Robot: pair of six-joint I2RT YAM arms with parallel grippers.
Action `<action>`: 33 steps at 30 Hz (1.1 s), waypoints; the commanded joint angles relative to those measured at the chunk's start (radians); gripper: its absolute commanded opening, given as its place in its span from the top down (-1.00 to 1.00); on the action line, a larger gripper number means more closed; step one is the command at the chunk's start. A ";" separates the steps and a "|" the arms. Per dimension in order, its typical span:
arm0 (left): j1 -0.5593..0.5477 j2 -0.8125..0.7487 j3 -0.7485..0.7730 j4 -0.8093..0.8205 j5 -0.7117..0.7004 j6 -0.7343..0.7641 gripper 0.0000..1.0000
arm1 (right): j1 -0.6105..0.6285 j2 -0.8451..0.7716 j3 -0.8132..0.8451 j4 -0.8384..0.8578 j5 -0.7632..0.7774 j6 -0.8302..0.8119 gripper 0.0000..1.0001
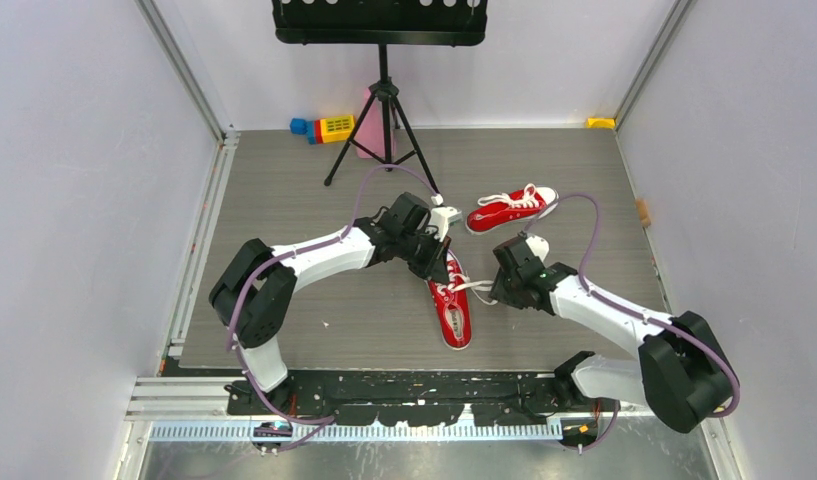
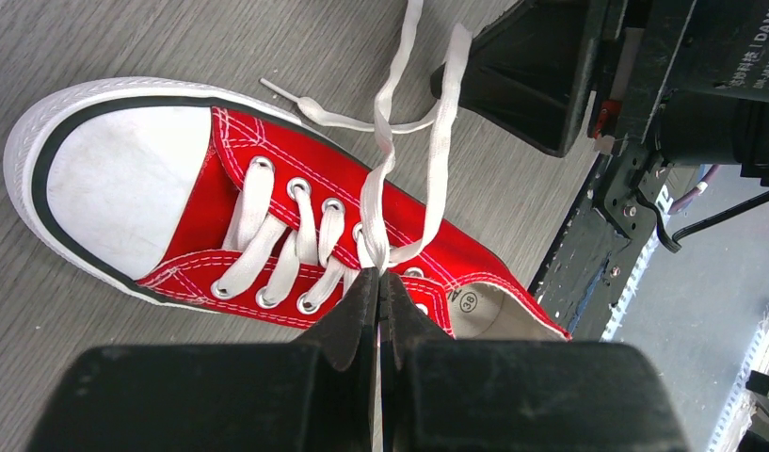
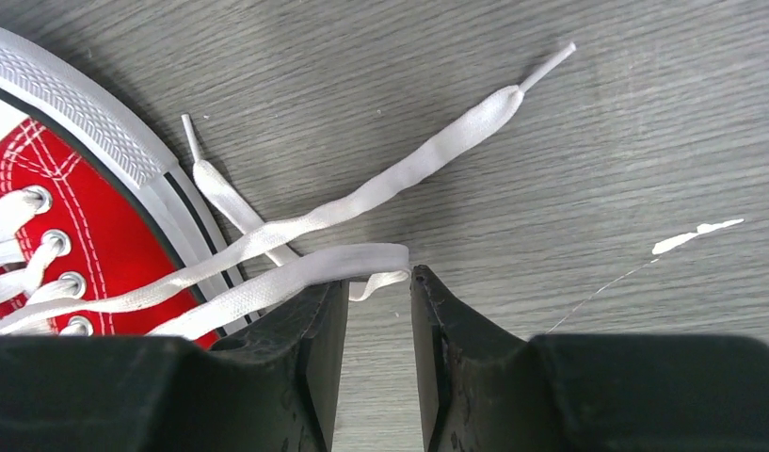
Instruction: Tie the shoes
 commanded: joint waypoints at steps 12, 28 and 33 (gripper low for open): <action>-0.003 -0.038 0.002 -0.003 0.011 0.017 1.00 | 0.041 0.160 0.119 -0.057 0.086 -0.104 0.96; -0.005 -0.035 -0.007 0.011 -0.004 0.017 1.00 | 0.042 0.029 0.448 -0.311 0.130 -0.307 1.00; -0.005 -0.044 -0.032 0.044 -0.025 0.017 1.00 | 0.042 0.185 0.602 -0.294 0.049 -0.395 1.00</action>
